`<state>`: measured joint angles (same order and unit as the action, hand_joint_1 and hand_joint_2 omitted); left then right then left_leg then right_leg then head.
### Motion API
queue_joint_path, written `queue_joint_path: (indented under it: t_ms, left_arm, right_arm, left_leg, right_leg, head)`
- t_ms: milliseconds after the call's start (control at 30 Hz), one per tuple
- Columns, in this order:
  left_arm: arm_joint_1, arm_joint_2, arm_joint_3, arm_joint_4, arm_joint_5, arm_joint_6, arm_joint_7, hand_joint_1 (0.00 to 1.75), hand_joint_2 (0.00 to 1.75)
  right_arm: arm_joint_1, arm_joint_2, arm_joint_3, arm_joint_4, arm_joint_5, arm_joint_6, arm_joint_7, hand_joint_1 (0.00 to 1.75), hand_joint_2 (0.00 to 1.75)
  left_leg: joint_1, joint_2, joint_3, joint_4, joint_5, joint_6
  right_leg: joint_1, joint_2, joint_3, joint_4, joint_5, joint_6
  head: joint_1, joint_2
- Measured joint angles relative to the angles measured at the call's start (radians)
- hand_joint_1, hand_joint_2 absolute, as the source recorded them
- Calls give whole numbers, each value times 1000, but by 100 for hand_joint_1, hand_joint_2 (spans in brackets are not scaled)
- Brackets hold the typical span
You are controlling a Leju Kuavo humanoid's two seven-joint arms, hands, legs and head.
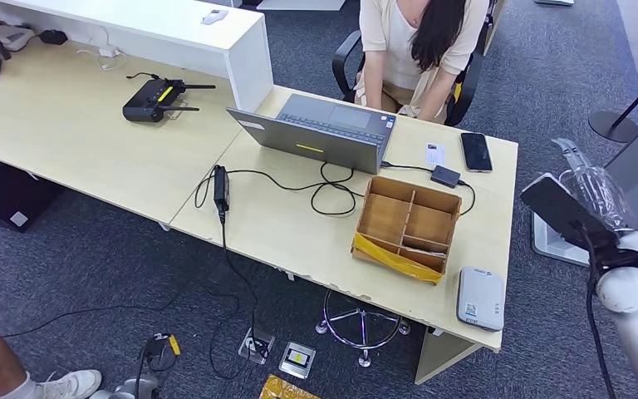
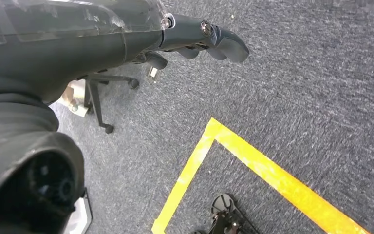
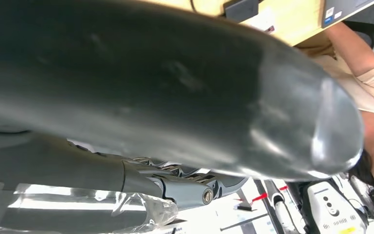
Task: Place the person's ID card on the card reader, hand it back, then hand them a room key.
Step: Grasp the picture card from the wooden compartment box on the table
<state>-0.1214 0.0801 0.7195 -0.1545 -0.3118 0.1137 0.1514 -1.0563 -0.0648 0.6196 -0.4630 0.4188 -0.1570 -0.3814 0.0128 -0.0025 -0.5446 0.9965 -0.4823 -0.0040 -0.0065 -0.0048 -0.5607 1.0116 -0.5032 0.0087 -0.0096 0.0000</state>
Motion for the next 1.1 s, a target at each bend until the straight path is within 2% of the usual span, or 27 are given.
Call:
queue_joint_path:
  t_ms: [867,1100]
  left_arm:
    - [0,0,31,0,10,1,5,0,0]
    - [0,1,37,0,14,4,11,0,0]
  right_arm:
    - [23,-25,43,-49,-78,-37,24,0,0]
    - [20,-65,60,-67,-81,-55,33,0,0]
  left_leg:
    - [0,0,0,0,0,0]
    - [0,0,0,0,0,0]
  right_leg:
    - [0,0,0,0,0,0]
    - [0,-1,0,0,0,0]
  head:
    - [0,0]
    - [0,0]
